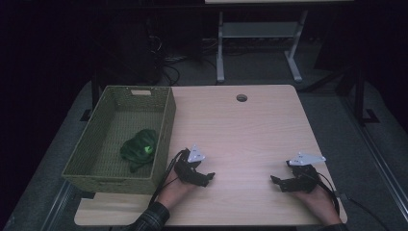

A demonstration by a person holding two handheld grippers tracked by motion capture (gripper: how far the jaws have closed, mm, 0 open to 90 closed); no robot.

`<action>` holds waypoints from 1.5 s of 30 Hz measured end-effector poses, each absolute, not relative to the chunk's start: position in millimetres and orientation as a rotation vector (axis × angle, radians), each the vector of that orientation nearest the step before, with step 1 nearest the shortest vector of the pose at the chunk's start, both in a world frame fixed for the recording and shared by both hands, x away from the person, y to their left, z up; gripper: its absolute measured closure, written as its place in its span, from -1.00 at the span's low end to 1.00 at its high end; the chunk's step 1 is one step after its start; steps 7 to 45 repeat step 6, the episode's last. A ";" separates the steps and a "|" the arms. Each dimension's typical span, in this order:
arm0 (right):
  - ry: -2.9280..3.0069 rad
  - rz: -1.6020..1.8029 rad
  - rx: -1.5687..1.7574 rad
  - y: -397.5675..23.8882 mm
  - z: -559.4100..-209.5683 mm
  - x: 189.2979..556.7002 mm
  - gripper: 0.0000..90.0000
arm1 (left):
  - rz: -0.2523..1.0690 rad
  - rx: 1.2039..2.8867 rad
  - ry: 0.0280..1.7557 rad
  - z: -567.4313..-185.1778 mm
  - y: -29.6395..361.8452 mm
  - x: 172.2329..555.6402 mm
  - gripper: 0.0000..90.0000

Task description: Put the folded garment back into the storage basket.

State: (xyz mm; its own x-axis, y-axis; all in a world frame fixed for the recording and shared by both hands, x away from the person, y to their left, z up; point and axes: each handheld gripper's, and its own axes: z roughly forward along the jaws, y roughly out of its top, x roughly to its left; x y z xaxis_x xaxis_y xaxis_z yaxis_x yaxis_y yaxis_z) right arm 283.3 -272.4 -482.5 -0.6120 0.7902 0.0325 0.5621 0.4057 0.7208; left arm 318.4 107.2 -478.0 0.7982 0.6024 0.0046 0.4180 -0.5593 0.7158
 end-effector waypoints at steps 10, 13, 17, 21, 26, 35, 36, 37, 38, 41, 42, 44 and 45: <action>2.353 1.024 1.173 -272.4 -482.4 283.3 -0.74 | 0.321 2.246 0.746 -478.0 107.4 318.5 -0.72; 2.353 1.024 1.173 -272.4 -482.4 283.3 -0.74 | 0.321 2.246 0.746 -478.0 107.4 318.5 -0.72; 2.353 1.024 1.173 -272.4 -482.4 283.3 -0.74 | 0.321 2.246 0.746 -478.0 107.4 318.5 -0.72; 2.353 1.024 1.173 -272.4 -482.4 283.3 -0.74 | 0.321 2.246 0.746 -478.0 107.4 318.5 -0.72; 2.353 1.024 1.173 -272.4 -482.4 283.3 -0.74 | 0.321 2.246 0.746 -478.0 107.4 318.5 -0.72; 2.353 1.024 1.173 -272.4 -482.4 283.3 -0.74 | 0.321 2.246 0.746 -478.0 107.4 318.5 -0.72; 2.353 1.024 1.173 -272.4 -482.4 283.3 -0.74 | 0.321 2.246 0.746 -478.0 107.4 318.5 -0.72; 2.353 1.024 1.173 -272.4 -482.4 283.3 -0.74 | 0.321 2.246 0.746 -478.0 107.4 318.5 -0.72; 2.353 1.024 1.173 -272.4 -482.4 283.3 -0.74 | 0.321 2.246 0.746 -478.0 107.4 318.5 -0.72; 2.353 1.024 1.173 -272.4 -482.4 283.3 -0.74 | 0.321 2.246 0.746 -478.0 107.4 318.5 -0.72; 2.353 1.024 1.173 -272.4 -482.4 283.3 -0.74 | 0.321 2.246 0.746 -478.0 107.4 318.5 -0.72; 2.353 1.024 1.173 -272.4 -482.4 283.3 -0.74 | 0.321 2.246 0.746 -478.0 107.4 318.5 -0.72; 2.353 1.024 1.173 -272.4 -482.4 283.3 -0.74 | 0.321 2.246 0.746 -478.0 107.4 318.5 -0.72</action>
